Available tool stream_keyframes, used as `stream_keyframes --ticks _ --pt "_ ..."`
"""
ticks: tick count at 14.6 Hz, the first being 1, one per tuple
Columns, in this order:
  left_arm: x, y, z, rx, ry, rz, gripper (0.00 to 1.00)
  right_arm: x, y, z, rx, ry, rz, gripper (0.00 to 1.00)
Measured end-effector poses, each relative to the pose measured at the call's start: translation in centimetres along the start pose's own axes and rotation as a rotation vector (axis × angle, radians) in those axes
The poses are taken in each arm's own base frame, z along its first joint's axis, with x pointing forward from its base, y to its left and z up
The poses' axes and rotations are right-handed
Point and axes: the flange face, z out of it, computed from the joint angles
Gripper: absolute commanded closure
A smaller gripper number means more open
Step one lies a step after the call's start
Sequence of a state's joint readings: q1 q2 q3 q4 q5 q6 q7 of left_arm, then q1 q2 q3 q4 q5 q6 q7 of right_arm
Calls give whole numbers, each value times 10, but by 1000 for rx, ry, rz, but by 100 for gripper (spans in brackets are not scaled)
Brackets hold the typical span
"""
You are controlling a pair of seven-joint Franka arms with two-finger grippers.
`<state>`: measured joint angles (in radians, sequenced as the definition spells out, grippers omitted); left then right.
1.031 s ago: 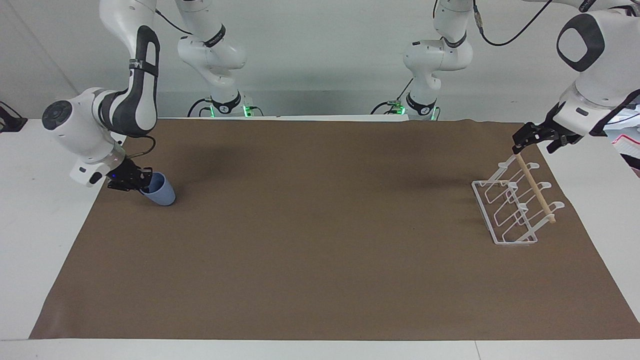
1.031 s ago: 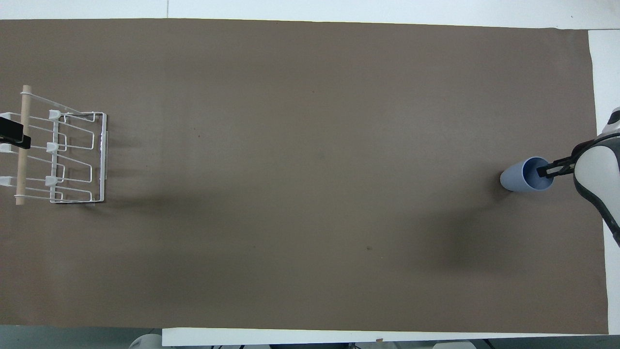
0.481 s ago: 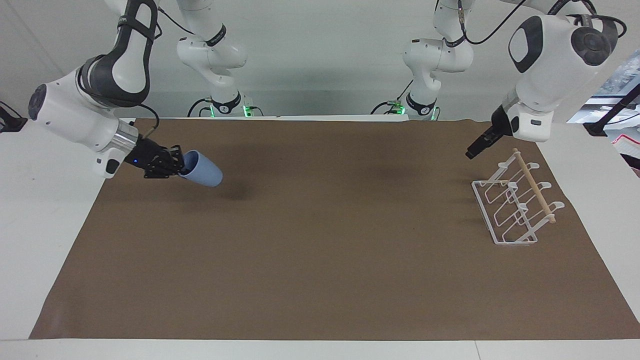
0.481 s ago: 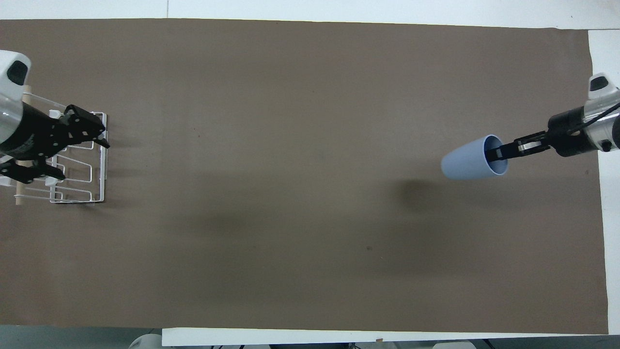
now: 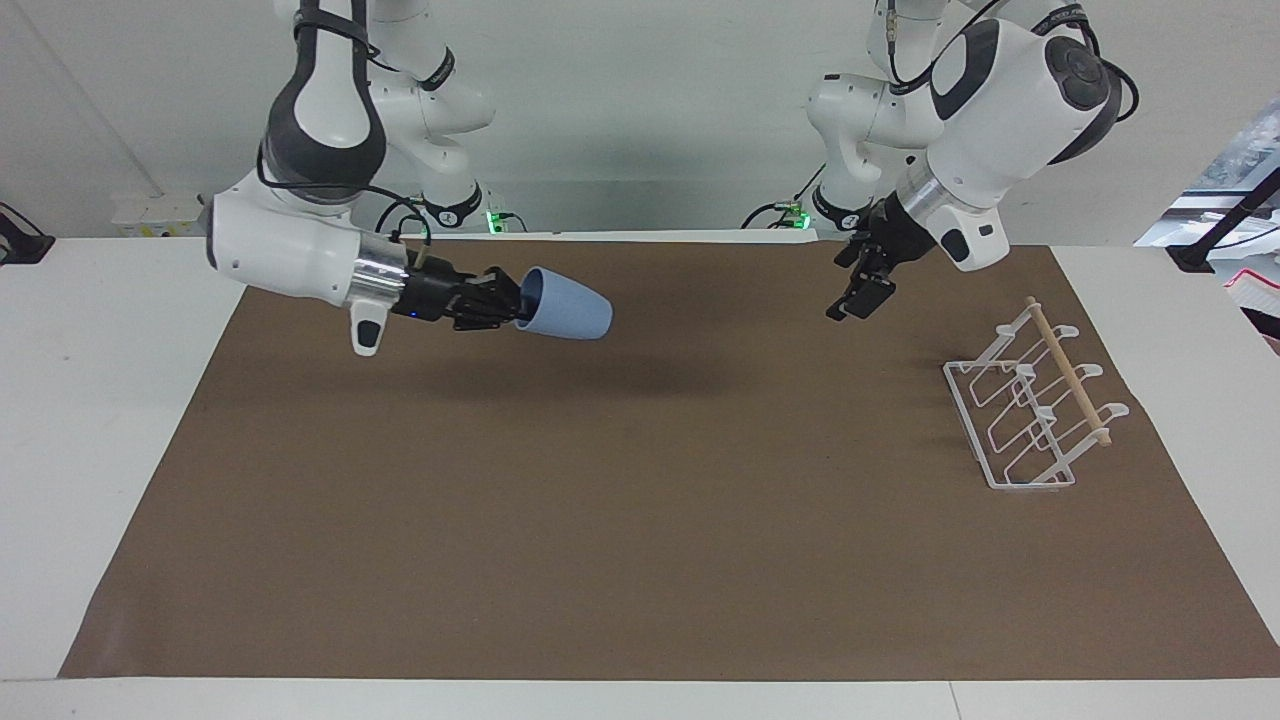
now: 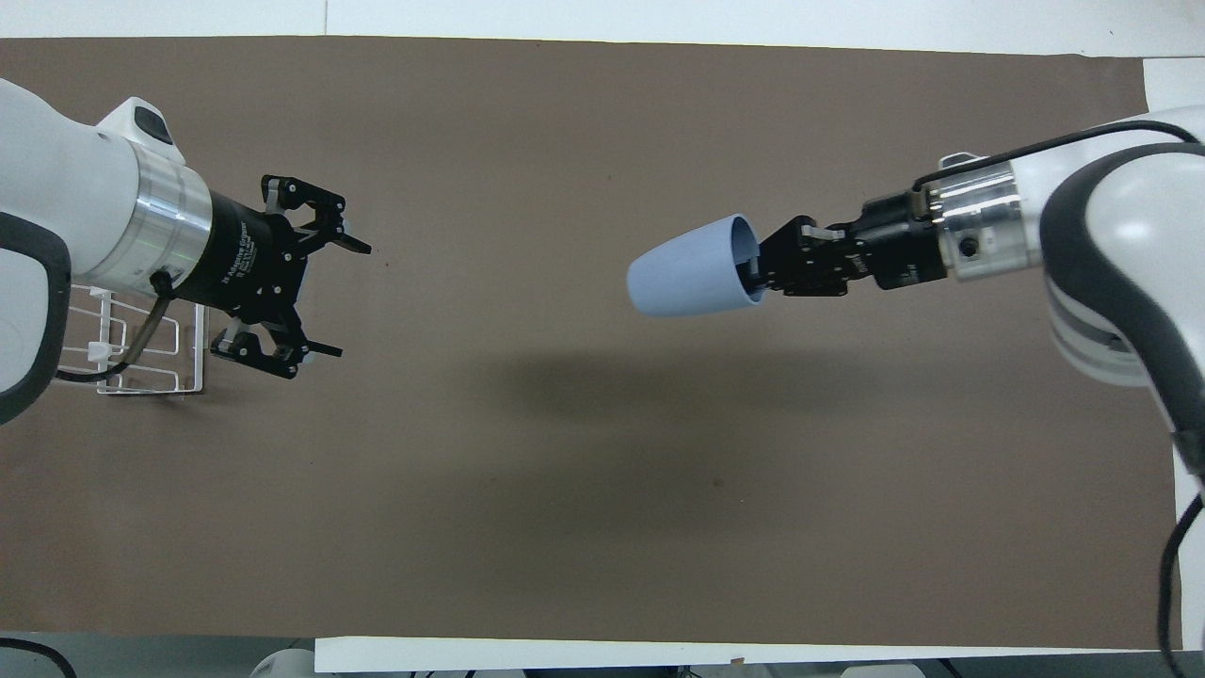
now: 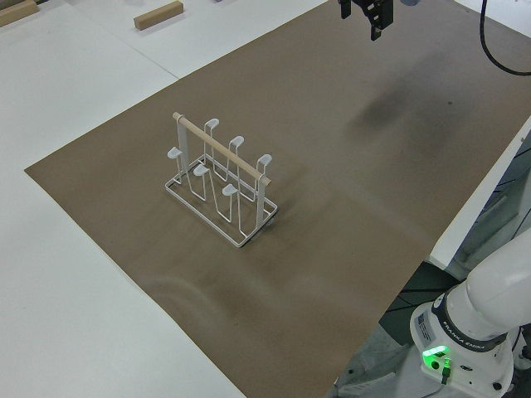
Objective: Hang cup on cup holder
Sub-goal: 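Lift the blue cup with the right gripper toward the left gripper, then grasp the cup with the left gripper while the right gripper releases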
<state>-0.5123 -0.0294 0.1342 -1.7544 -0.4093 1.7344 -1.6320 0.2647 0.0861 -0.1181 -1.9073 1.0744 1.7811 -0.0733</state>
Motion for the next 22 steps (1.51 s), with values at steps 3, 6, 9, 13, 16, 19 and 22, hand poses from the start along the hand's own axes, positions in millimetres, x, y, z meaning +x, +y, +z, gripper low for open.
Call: stream_keyframes --ticks 3,6,9,13,16,19,22 --pt "-21 6 0 -73 -63 -214 0 -9 -18 47 35 -1 57 99" --pt "-40 14 16 -97 -116 -298 0 -15 -37 75 71 36 91 99" --pt "-67 16 57 -44 -122 -294 0 -22 -49 94 79 49 101 99" --pt "-88 14 83 -17 -112 -268 100 -25 -49 100 74 43 114 97" --pt "-87 17 85 -24 -112 -255 100 -24 -48 99 74 45 117 11" --pt "-88 17 86 -18 -120 -258 100 -21 -49 92 76 76 113 0" --pt "-66 19 85 0 -33 -260 100 -8 -39 42 -86 189 25 0"
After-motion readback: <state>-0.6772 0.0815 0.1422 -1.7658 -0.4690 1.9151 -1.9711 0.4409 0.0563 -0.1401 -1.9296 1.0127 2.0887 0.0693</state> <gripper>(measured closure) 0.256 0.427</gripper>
